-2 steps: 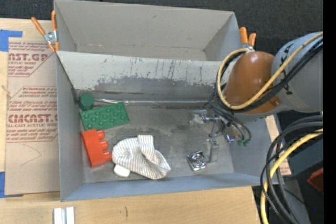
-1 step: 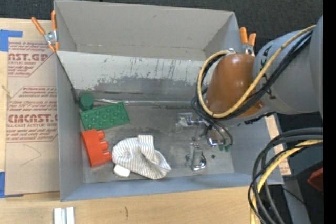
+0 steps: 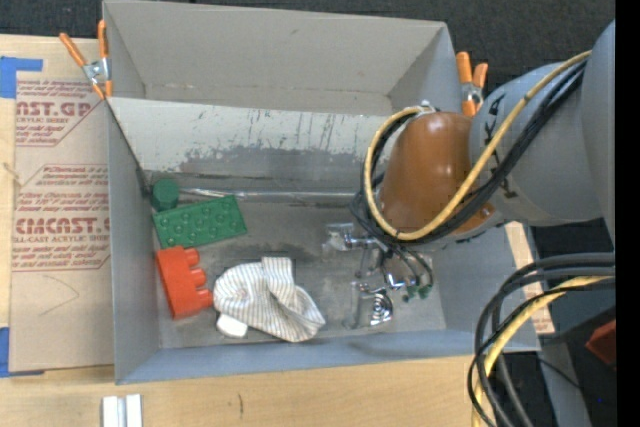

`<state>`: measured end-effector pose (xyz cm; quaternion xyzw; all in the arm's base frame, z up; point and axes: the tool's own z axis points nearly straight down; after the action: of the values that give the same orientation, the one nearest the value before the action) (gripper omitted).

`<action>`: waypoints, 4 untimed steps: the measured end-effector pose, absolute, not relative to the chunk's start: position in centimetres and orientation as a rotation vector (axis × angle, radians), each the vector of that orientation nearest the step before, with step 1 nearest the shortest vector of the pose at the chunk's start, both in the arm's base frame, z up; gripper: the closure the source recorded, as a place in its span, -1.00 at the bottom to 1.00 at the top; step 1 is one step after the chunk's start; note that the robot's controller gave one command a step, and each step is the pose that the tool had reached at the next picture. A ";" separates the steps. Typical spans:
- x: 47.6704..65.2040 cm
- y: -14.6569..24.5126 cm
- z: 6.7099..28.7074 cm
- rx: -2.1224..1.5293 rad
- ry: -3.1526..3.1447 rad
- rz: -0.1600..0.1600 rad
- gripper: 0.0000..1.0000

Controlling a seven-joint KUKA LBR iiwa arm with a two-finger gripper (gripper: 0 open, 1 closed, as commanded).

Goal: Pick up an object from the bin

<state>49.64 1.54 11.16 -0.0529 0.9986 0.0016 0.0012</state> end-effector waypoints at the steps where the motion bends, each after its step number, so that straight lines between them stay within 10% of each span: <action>1: 49.7 7.0 9.0 -0.155 3.138 0.001 -1.00; 2: 52.7 18.1 7.1 -0.195 3.128 0.010 1.00; 4: 52.7 18.1 7.2 -0.195 3.127 0.010 1.00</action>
Offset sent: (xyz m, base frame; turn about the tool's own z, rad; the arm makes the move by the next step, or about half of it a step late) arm 0.0297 0.1633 -0.0416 -0.0163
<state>52.71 18.12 7.25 -0.0623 0.9980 0.0033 0.0040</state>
